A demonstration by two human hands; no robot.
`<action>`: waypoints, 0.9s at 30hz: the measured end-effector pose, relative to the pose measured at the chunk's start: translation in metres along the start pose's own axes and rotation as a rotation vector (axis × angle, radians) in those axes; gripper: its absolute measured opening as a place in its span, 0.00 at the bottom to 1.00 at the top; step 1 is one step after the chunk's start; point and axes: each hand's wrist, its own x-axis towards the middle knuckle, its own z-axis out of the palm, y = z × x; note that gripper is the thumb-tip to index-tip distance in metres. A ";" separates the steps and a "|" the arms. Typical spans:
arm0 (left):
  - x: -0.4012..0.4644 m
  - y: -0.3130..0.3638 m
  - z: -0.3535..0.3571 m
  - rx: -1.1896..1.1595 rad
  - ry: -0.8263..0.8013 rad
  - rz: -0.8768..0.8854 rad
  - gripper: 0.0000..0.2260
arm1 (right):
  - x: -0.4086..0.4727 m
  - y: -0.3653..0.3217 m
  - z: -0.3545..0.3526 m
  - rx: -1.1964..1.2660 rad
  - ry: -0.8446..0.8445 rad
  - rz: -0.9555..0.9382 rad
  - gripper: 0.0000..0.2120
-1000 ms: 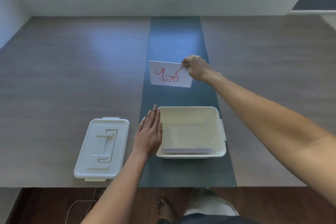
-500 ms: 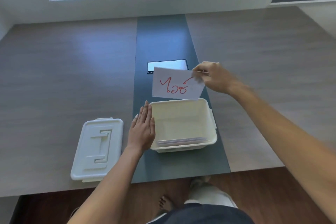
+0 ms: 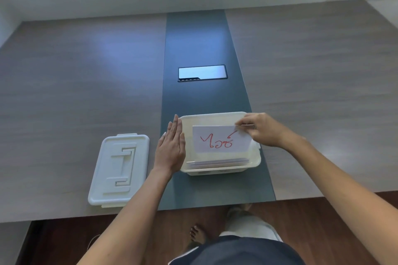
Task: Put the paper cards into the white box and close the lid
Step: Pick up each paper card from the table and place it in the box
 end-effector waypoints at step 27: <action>0.000 0.008 -0.007 0.263 -0.069 -0.008 0.33 | 0.031 0.017 0.063 -0.270 0.236 -0.151 0.24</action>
